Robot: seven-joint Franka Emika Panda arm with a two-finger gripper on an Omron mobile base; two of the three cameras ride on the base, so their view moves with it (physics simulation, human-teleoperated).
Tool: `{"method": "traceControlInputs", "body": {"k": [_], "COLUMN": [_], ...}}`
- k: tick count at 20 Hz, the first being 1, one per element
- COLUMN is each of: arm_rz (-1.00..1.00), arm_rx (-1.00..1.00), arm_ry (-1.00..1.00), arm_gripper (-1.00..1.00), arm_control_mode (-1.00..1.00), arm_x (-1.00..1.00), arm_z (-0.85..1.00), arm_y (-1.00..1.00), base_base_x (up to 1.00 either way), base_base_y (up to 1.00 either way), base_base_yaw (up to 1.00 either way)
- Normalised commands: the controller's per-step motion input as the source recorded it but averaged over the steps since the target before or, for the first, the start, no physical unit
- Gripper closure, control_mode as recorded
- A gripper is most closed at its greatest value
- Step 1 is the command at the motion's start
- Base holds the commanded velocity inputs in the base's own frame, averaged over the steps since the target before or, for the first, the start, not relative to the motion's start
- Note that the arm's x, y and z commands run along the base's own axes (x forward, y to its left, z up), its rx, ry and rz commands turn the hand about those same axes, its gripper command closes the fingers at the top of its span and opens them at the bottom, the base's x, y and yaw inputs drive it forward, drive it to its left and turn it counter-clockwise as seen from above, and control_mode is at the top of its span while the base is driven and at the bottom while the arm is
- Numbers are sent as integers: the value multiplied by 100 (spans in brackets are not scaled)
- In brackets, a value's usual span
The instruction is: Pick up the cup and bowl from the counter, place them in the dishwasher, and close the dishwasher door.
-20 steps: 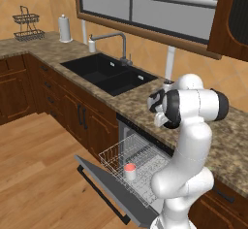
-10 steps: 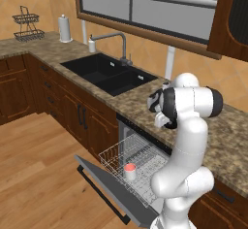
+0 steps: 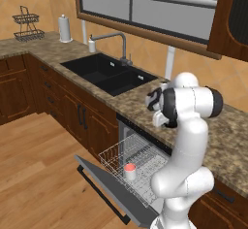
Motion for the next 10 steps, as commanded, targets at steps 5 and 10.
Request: {"method": "traceControlInputs", "body": {"k": [5,10], "arm_rz": [2,0], "arm_rx": [0,0], "arm_ry": [0,0], "arm_gripper": [100,100], "arm_control_mode": [-100,-100], "arm_x": [-76,-100], "arm_z": [35,12], "arm_y": [42,53], "base_base_x": [0,0], "base_base_y": [0,0], "base_base_yaw": [0,0]}}
